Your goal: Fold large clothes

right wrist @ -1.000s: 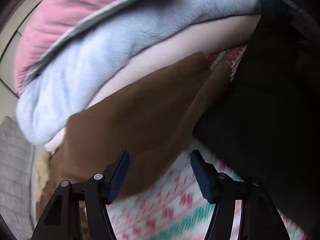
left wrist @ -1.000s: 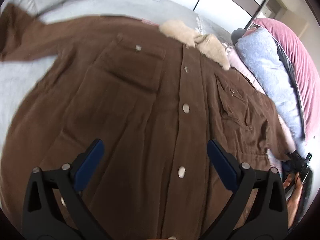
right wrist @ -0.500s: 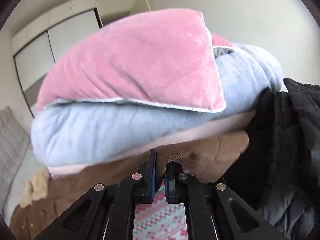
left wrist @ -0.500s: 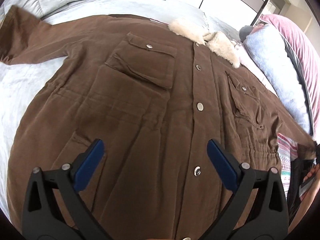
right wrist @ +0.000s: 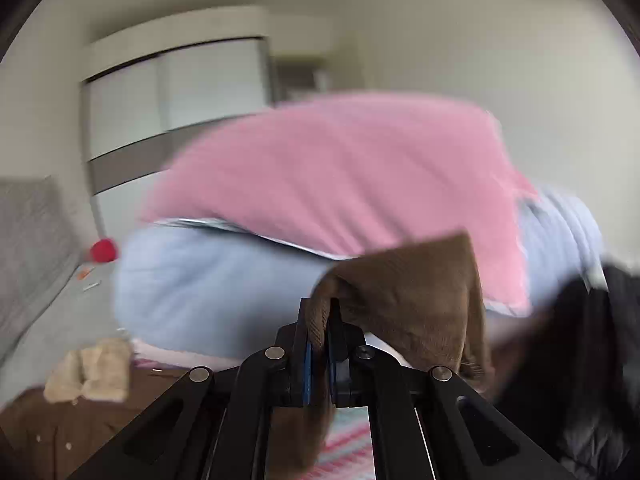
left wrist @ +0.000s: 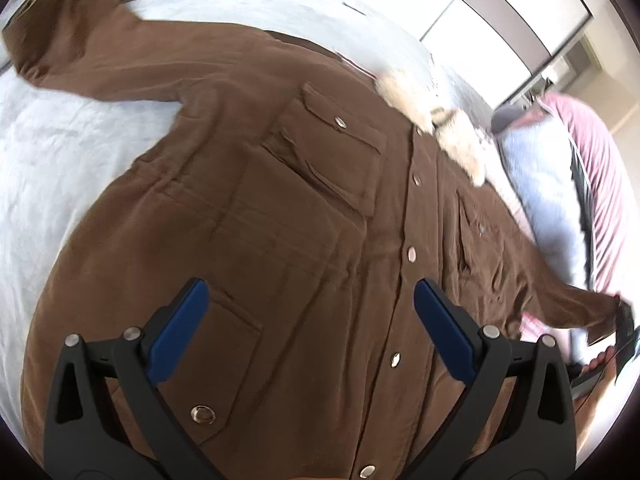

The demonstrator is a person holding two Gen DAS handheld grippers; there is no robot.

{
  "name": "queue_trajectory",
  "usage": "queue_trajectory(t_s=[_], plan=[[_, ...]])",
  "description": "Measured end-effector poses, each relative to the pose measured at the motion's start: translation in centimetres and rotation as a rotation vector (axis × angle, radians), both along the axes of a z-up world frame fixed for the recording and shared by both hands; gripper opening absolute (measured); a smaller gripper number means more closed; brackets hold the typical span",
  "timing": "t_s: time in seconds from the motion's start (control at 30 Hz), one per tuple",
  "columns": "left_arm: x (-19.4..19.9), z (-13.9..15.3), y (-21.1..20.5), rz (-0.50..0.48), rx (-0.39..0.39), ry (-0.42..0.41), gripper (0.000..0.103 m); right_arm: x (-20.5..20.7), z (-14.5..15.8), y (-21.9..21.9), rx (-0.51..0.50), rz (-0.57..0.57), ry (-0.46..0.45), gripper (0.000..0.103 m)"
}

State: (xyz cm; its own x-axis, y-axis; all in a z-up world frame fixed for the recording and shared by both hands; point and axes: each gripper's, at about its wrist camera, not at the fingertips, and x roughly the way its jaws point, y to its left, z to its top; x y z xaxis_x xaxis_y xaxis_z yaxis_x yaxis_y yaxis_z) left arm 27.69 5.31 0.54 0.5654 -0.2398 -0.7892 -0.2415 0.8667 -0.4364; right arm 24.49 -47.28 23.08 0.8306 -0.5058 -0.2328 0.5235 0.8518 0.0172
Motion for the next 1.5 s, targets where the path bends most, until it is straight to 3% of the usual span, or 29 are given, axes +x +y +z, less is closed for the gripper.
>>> queue_trajectory(t_s=[0.1,0.2,0.33,0.37,0.47,0.53,0.63,0.73,0.9,1.07,1.2,1.33,1.4,1.47,1.5], plan=[[-0.3,0.2,2.0,0.061,-0.046,-0.005,0.102,4.3,1.4,10.3,-0.184,0.198,0.029,0.005],[-0.6,0.1,3.8,0.131,-0.063,-0.001,0.102,8.5,-1.0,19.4,-0.238,0.389,0.110,0.005],[-0.6,-0.7,5.4,0.177,-0.096,0.026,0.102,13.3,-8.8,28.3,-0.230,0.520,0.314,0.005],[-0.5,-0.9,5.7,0.181,-0.114,0.033,0.102,14.7,-11.9,30.2,-0.229,0.544,0.407,0.006],[-0.5,-1.1,6.2,0.178,-0.144,0.039,0.102,17.0,-19.0,32.2,-0.234,0.559,0.610,0.014],[-0.5,-0.9,6.4,0.179,-0.153,0.034,0.102,17.0,-21.7,33.5,-0.252,0.571,0.680,0.016],[-0.8,-0.8,6.7,0.186,-0.158,0.023,0.102,16.3,-22.2,33.0,-0.253,0.589,0.666,0.022],[-0.7,-0.9,6.5,0.182,-0.166,0.030,0.102,14.9,-20.8,32.8,-0.078,0.741,0.654,0.042],[-0.9,-1.0,6.4,0.173,-0.172,0.035,0.102,13.3,-17.5,31.4,0.066,0.862,0.564,0.045],[-1.0,-0.8,6.2,0.173,-0.170,0.030,0.102,13.8,-16.3,24.1,0.136,0.649,0.526,0.052],[-1.0,-0.9,5.6,0.159,-0.166,0.032,0.102,13.9,-18.6,15.9,0.231,0.448,0.588,0.052],[-0.7,-0.7,5.0,0.151,-0.154,0.027,0.102,12.3,-22.1,12.2,0.310,0.497,0.609,0.052],[-0.6,-0.8,4.6,0.139,-0.144,0.030,0.102,12.0,-21.9,12.7,0.245,0.529,0.622,0.052],[-0.6,-1.0,4.4,0.135,-0.135,0.037,0.102,12.5,-21.0,13.1,0.239,0.518,0.673,0.052],[-0.6,-1.1,4.3,0.136,-0.133,0.037,0.102,12.0,-19.9,13.1,0.256,0.522,0.646,0.052]])
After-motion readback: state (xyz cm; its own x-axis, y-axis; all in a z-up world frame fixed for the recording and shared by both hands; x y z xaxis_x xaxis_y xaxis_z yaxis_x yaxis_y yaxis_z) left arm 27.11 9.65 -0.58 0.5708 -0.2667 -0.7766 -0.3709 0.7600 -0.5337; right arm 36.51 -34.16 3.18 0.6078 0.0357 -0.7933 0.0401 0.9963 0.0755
